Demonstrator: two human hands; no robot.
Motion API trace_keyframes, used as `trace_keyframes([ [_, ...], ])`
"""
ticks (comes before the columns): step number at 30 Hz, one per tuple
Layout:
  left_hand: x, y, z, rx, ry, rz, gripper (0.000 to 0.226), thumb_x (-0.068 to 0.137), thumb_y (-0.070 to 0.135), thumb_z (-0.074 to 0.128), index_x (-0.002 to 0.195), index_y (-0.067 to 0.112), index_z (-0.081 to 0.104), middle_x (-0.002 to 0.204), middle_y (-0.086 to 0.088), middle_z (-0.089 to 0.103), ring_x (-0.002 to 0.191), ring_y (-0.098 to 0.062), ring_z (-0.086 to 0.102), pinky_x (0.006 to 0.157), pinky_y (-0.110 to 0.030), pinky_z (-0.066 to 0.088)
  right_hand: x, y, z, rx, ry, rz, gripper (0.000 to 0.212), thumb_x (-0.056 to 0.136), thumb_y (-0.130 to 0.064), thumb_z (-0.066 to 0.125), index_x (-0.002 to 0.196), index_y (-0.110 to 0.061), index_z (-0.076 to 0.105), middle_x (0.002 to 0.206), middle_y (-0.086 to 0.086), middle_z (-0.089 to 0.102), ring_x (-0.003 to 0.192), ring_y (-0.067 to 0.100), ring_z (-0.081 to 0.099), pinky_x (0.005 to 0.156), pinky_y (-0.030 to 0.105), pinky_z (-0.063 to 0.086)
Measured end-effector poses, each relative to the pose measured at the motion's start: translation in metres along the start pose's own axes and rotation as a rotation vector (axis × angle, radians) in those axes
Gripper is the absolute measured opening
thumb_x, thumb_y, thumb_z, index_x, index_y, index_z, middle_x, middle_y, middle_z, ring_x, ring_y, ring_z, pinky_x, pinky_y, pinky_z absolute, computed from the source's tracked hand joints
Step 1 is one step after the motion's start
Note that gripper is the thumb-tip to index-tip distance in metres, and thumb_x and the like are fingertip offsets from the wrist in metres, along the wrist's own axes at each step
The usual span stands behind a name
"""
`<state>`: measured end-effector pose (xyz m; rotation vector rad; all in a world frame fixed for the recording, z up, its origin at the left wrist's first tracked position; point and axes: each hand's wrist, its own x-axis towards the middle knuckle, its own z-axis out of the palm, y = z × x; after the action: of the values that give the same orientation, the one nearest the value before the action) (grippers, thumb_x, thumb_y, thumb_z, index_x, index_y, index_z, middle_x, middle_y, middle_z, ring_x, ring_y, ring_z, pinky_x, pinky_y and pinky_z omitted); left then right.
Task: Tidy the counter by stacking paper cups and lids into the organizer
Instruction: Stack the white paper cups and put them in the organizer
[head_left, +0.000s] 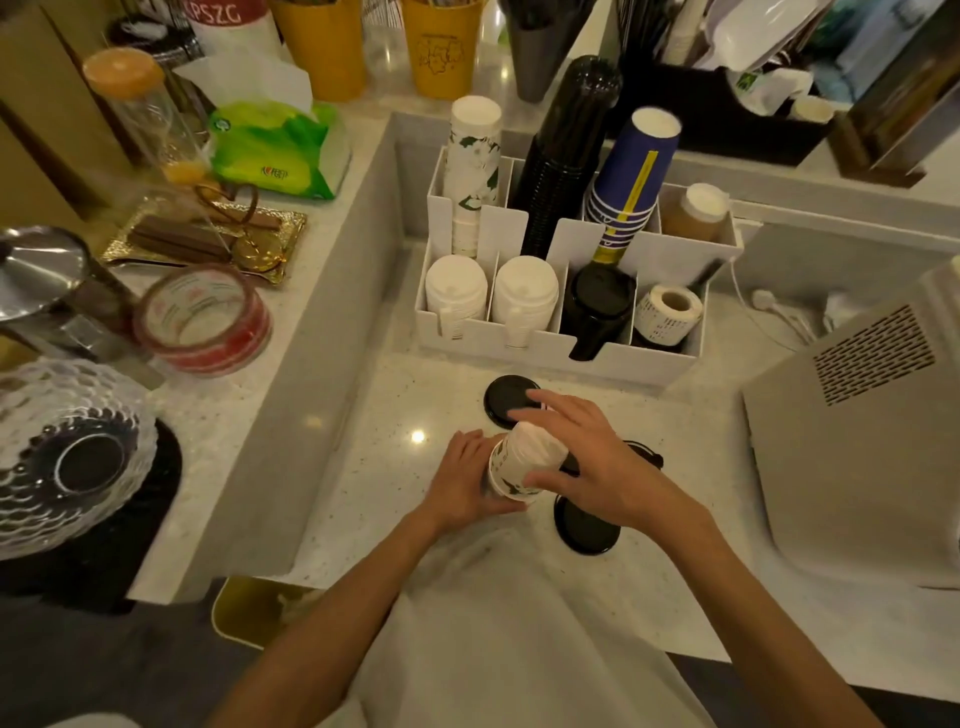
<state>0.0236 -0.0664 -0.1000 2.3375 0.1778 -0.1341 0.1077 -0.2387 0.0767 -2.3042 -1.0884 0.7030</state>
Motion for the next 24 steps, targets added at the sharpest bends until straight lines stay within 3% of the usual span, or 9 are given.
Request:
trace_keyframes([
  [3, 0.000, 0.000, 0.001, -0.011, -0.001, 0.005, 0.096, 0.064, 0.071, 0.071, 0.141, 0.026, 0.038, 0.143, 0.001, 0.047, 0.138, -0.022, 0.029, 0.115, -0.042, 0.029, -0.002, -0.001, 0.009, 0.051, 0.072, 0.122, 0.072, 0.086, -0.036, 0.070, 0.145, -0.042, 0.030, 0.153, -0.011, 0.026, 0.138, 0.014, 0.022, 0.115, 0.042, 0.032],
  [7, 0.000, -0.001, 0.001, -0.016, 0.011, 0.018, 0.095, 0.064, 0.071, 0.070, 0.141, 0.025, 0.038, 0.142, 0.001, 0.048, 0.136, -0.022, 0.029, 0.114, -0.042, 0.029, -0.004, 0.001, 0.010, 0.015, 0.029, 0.089, 0.067, 0.092, -0.028, 0.063, 0.149, -0.035, 0.029, 0.155, -0.008, 0.029, 0.140, 0.015, 0.023, 0.116, 0.038, 0.029],
  [12, 0.000, -0.003, 0.002, -0.031, 0.008, 0.007, 0.095, 0.064, 0.070, 0.071, 0.141, 0.026, 0.038, 0.143, 0.001, 0.047, 0.138, -0.022, 0.028, 0.117, -0.044, 0.027, 0.001, 0.005, 0.012, 0.021, 0.003, 0.077, 0.072, 0.092, -0.026, 0.064, 0.149, -0.042, 0.023, 0.157, -0.012, 0.024, 0.142, 0.013, 0.020, 0.117, 0.043, 0.028],
  [16, 0.002, -0.005, 0.002, -0.013, -0.038, -0.020, 0.102, 0.062, 0.067, 0.075, 0.145, 0.028, 0.031, 0.149, 0.002, 0.040, 0.142, -0.022, 0.022, 0.118, -0.042, 0.022, -0.002, 0.014, 0.028, 0.322, 0.070, 0.123, 0.104, 0.078, -0.045, 0.075, 0.149, -0.050, 0.000, 0.161, -0.018, 0.012, 0.144, 0.004, 0.017, 0.117, 0.035, 0.025],
  [18, 0.003, -0.006, 0.001, 0.005, -0.076, -0.027, 0.108, 0.062, 0.066, 0.077, 0.147, 0.028, 0.024, 0.152, 0.001, 0.033, 0.144, -0.021, 0.016, 0.120, -0.043, 0.017, -0.005, 0.020, 0.046, 0.541, 0.130, 0.203, 0.118, 0.068, -0.046, 0.080, 0.150, -0.047, -0.006, 0.159, -0.016, 0.017, 0.144, 0.006, 0.022, 0.115, 0.030, 0.026],
  [20, 0.002, -0.006, 0.000, 0.019, -0.075, 0.000, 0.107, 0.064, 0.064, 0.076, 0.148, 0.026, 0.022, 0.153, -0.001, 0.032, 0.144, -0.020, 0.015, 0.121, -0.045, 0.016, -0.004, 0.024, 0.068, 0.682, 0.162, 0.259, 0.116, 0.065, -0.037, 0.085, 0.150, -0.044, 0.007, 0.151, -0.018, 0.030, 0.140, 0.001, 0.030, 0.112, 0.019, 0.031],
  [22, -0.001, -0.006, -0.001, 0.007, -0.055, 0.027, 0.102, 0.067, 0.062, 0.075, 0.148, 0.022, 0.026, 0.152, -0.003, 0.035, 0.144, -0.024, 0.018, 0.122, -0.048, 0.019, 0.002, 0.027, 0.088, 0.732, 0.232, 0.281, 0.099, 0.064, -0.023, 0.086, 0.137, -0.051, 0.026, 0.137, -0.024, 0.042, 0.130, -0.002, 0.041, 0.105, 0.011, 0.038],
  [24, -0.001, -0.006, -0.001, 0.000, -0.046, 0.026, 0.096, 0.071, 0.058, 0.074, 0.147, 0.020, 0.029, 0.152, -0.005, 0.036, 0.145, -0.027, 0.021, 0.121, -0.049, 0.020, 0.008, 0.029, 0.102, 0.738, 0.323, 0.316, 0.092, 0.066, -0.008, 0.086, 0.130, -0.045, 0.032, 0.134, -0.015, 0.046, 0.129, 0.006, 0.044, 0.105, 0.018, 0.041],
])
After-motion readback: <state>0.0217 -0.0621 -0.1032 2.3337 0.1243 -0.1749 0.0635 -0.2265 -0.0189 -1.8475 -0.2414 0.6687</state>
